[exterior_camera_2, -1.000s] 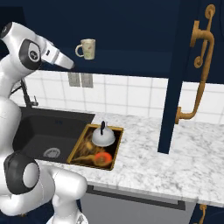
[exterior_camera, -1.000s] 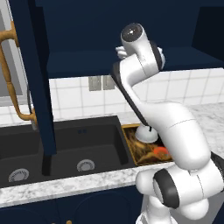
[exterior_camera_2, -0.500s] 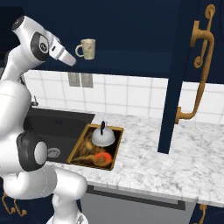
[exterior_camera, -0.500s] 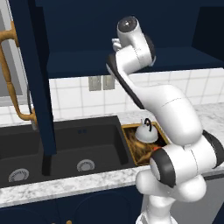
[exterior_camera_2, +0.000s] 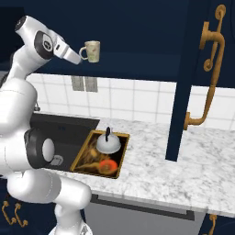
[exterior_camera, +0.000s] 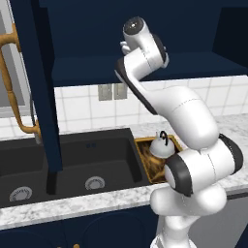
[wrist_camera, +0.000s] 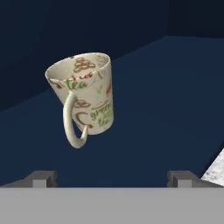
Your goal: Pick the kettle from the counter and place it on the tray. Then pick the mug from the cabinet and place it on the tray. Then close the cabinet doors.
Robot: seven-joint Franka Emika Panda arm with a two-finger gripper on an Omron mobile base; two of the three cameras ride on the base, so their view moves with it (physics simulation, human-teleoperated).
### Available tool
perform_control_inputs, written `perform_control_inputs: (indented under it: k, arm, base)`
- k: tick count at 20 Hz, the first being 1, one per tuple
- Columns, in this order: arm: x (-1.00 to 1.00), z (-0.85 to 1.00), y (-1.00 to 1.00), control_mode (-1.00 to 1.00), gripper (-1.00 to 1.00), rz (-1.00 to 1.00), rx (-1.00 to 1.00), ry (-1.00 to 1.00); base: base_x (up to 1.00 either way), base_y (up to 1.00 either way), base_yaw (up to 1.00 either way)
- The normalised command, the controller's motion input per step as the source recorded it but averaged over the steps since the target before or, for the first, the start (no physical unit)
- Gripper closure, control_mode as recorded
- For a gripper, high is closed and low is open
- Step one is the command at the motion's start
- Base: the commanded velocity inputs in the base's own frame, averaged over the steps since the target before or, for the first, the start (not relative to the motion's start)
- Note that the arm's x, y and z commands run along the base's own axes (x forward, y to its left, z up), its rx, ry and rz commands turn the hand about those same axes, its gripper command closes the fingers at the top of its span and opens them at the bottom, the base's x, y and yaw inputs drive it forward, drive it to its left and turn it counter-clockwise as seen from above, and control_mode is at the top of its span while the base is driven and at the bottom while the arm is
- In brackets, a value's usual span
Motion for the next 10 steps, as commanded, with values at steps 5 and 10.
perform_control_inputs:
  k: [5, 10]
  arm:
    - [0.17, 0.0, 0.02, -1.0, -1.0, 0.0, -0.03, -0.02]
    - [0.25, 0.0, 0.01, -1.0, -1.0, -0.02, 0.0, 0.0]
  base:
    - [0.0, 0.0, 0.0]
    - [0.0, 0.0, 0.0]
